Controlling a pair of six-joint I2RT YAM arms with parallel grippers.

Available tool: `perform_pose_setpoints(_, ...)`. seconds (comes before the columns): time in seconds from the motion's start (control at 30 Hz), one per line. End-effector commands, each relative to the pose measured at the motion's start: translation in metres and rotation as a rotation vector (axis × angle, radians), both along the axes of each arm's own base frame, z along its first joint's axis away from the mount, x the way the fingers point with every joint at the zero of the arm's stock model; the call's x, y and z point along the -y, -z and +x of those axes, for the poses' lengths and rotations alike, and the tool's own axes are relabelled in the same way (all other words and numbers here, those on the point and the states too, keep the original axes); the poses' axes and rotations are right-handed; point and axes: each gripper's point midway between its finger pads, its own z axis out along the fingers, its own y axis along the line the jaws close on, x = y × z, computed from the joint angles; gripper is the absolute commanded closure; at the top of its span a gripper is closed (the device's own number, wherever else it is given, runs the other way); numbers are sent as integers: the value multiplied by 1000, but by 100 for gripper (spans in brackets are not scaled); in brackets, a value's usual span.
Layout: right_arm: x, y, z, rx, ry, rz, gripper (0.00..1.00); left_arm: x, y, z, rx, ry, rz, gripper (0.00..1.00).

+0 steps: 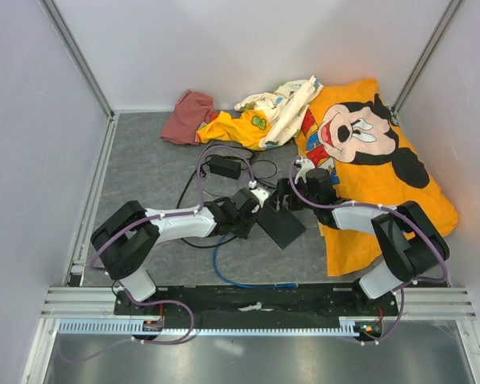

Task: Insert the plug into the switch port

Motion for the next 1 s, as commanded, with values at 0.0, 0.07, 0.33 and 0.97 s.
perform_pose_setpoints(0.0, -7, -6, 8, 41, -30, 20, 7, 5, -2, 7, -16, -52, -21, 98)
perform_pose_setpoints(0.07, -8, -5, 7, 33, -36, 27, 7, 5, -1, 9, -18, -54, -21, 98)
perform_pose_setpoints(0.33, -12, -2, 4, 14, -53, 37, 7, 9, -4, 14, -5, -68, -39, 98)
perform_pose_setpoints(0.97, -24, 5, -5, -58, -119, 82, 7, 21, -15, 19, 71, -23, -152, 98)
